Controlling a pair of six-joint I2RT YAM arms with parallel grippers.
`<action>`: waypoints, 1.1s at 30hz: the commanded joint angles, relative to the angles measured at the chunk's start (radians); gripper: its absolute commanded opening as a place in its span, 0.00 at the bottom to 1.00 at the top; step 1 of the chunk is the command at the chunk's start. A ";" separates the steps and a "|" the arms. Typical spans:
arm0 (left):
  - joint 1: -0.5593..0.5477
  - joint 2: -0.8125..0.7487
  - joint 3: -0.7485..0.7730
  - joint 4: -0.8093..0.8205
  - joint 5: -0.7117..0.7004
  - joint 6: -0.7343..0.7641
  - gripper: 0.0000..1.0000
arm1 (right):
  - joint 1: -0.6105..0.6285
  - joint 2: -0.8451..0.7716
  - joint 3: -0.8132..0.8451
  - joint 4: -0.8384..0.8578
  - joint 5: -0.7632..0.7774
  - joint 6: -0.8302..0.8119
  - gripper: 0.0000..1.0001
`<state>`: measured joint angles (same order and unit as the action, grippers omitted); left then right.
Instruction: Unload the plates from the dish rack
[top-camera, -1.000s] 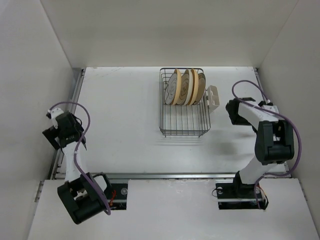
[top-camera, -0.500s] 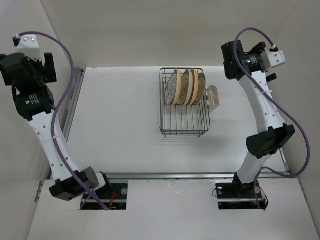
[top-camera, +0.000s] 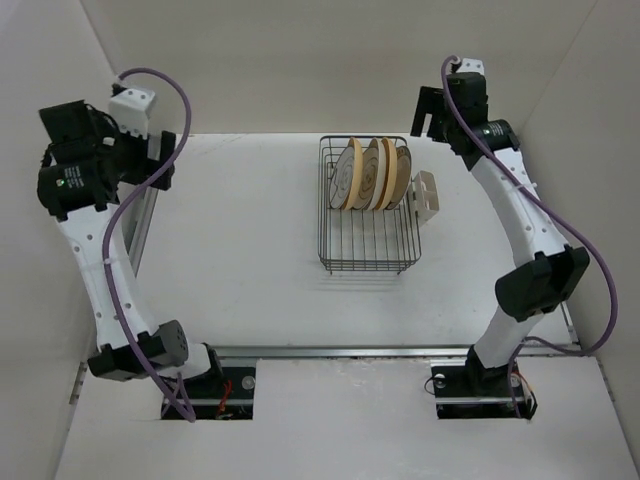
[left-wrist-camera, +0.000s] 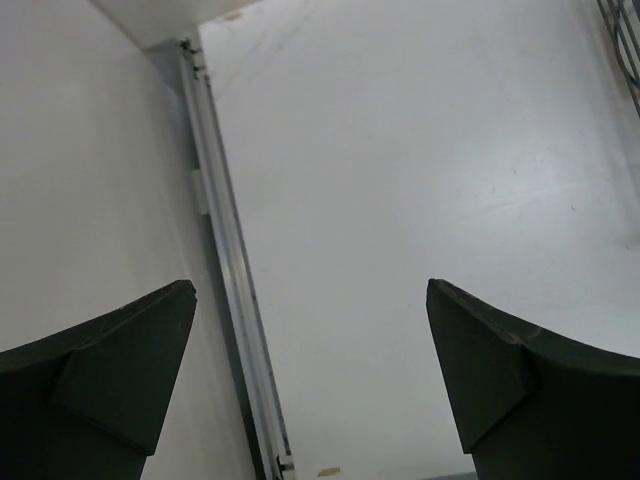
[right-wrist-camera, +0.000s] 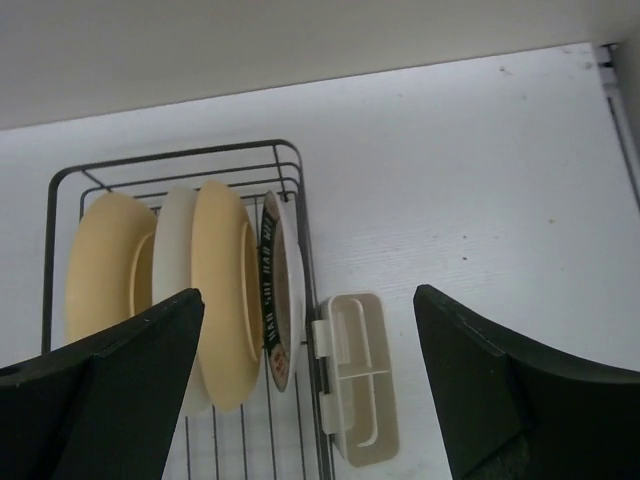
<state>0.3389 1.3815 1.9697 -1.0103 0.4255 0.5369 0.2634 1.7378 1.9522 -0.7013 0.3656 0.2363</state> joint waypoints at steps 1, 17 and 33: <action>-0.090 0.071 -0.008 -0.137 -0.085 0.071 1.00 | 0.008 0.055 0.048 0.037 -0.169 -0.062 0.90; -0.199 0.245 -0.216 0.010 -0.091 -0.288 0.97 | 0.008 0.287 0.050 0.023 -0.093 0.047 0.44; -0.209 0.238 -0.265 0.030 -0.074 -0.330 0.85 | 0.071 0.341 0.097 0.014 0.108 -0.046 0.00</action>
<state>0.1368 1.6474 1.7184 -0.9836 0.3332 0.2211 0.3218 2.0609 1.9984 -0.7033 0.3965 0.1848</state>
